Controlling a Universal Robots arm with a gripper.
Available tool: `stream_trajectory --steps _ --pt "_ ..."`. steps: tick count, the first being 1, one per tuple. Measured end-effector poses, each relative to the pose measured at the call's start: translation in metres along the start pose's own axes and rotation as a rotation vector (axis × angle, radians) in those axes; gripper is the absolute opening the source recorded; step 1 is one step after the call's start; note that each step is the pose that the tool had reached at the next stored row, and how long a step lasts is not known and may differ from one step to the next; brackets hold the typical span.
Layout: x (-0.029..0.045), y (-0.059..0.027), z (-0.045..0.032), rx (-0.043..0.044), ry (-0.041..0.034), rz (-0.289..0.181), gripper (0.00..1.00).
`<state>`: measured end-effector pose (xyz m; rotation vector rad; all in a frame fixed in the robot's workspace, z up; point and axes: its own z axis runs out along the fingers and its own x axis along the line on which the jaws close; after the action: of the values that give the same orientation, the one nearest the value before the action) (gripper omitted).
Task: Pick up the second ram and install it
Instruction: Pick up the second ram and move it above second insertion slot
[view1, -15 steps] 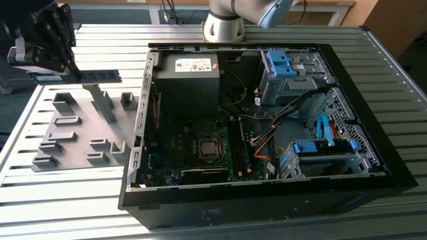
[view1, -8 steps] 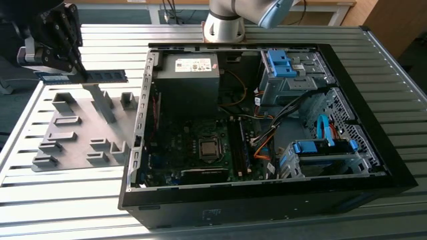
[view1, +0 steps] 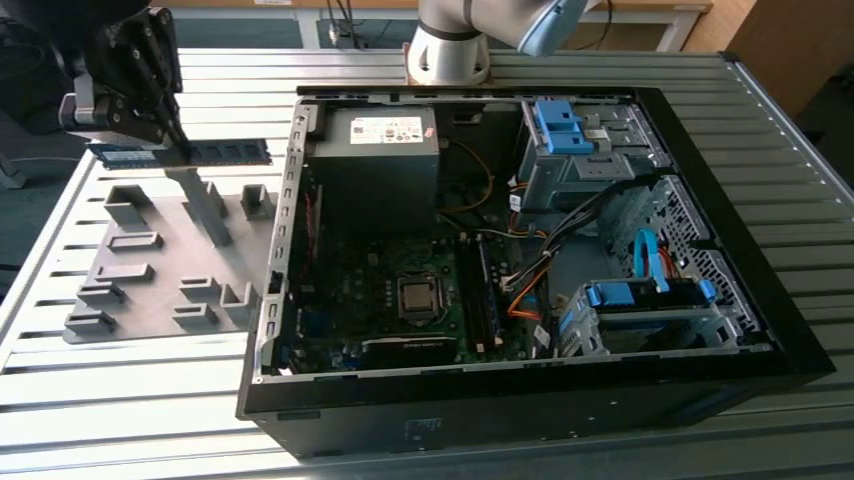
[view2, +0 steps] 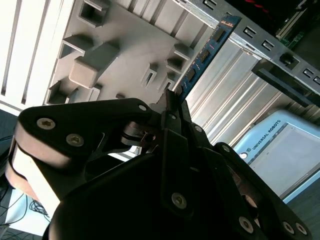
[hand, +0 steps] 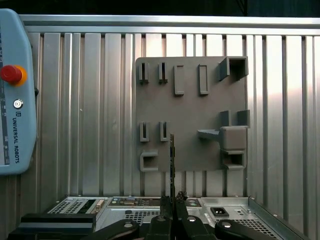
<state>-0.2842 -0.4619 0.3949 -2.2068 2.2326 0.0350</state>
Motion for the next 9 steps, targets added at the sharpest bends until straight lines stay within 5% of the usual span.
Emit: stream_trajectory --steps 9 --pt "-0.0002 -0.0138 -0.0001 0.0 0.0 0.0 0.14"
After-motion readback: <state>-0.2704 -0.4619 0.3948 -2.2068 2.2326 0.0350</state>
